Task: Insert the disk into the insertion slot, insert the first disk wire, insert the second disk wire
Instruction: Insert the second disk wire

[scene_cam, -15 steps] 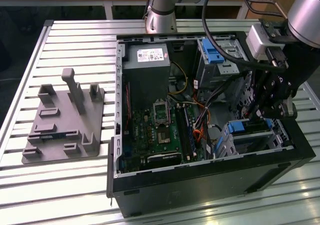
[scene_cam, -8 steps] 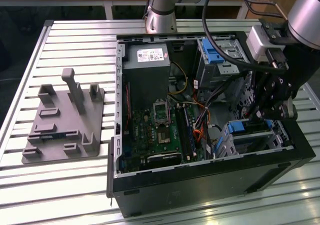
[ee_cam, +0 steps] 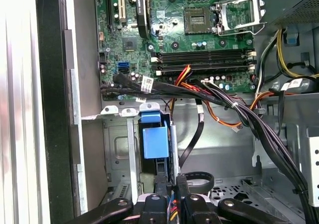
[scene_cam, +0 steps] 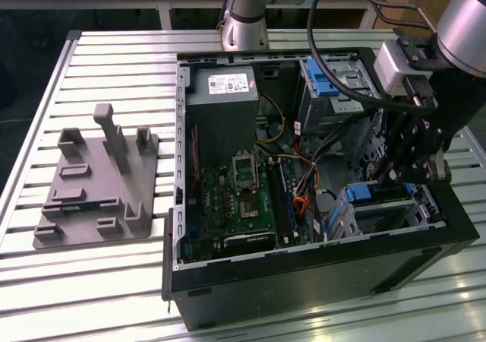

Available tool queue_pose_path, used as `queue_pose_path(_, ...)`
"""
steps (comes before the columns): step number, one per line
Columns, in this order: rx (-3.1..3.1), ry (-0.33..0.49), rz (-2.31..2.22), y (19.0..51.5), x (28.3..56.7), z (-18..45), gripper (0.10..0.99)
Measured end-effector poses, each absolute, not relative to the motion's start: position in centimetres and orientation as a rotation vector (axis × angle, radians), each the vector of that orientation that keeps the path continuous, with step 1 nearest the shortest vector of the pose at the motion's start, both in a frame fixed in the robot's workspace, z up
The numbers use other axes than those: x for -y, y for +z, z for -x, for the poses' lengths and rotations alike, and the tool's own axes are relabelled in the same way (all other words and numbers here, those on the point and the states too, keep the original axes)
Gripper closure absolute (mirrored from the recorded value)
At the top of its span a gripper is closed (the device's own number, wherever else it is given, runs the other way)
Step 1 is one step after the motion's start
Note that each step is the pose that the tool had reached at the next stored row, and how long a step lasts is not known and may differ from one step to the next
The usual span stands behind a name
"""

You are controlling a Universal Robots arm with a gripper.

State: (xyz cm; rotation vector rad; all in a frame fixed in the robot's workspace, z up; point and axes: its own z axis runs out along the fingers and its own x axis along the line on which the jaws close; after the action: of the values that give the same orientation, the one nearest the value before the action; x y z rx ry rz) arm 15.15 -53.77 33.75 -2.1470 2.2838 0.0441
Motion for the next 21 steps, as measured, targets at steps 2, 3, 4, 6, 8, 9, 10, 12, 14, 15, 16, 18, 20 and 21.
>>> queue_pose_path(2,-2.284,0.044,2.147,33.71,53.78,-15.17,0.890)
queue_pose_path(3,-2.284,0.044,2.147,33.65,53.78,-15.19,0.890)
queue_pose_path(4,-2.284,0.044,2.147,33.61,53.78,-15.20,0.890)
queue_pose_path(6,-2.284,0.044,2.147,33.56,53.78,-15.22,0.890)
queue_pose_path(8,-2.284,0.044,2.147,33.51,53.78,-15.23,0.890)
queue_pose_path(9,-2.284,0.044,2.147,33.47,53.78,-15.24,0.890)
queue_pose_path(10,-2.284,0.044,2.147,33.44,53.78,-15.25,0.890)
queue_pose_path(12,-2.284,0.044,2.147,33.38,53.78,-15.26,0.890)
queue_pose_path(14,-2.284,0.044,2.147,33.33,53.78,-15.27,0.890)
queue_pose_path(15,-2.284,0.044,2.147,33.30,53.78,-15.28,0.890)
queue_pose_path(16,-2.284,0.044,2.147,33.12,53.78,-15.30,0.890)
queue_pose_path(18,-2.284,0.044,2.147,33.06,53.78,-15.30,0.890)
queue_pose_path(20,-2.284,0.044,2.147,33.02,53.78,-15.30,0.890)
queue_pose_path(21,-2.284,0.044,2.147,33.01,53.78,-15.30,0.890)
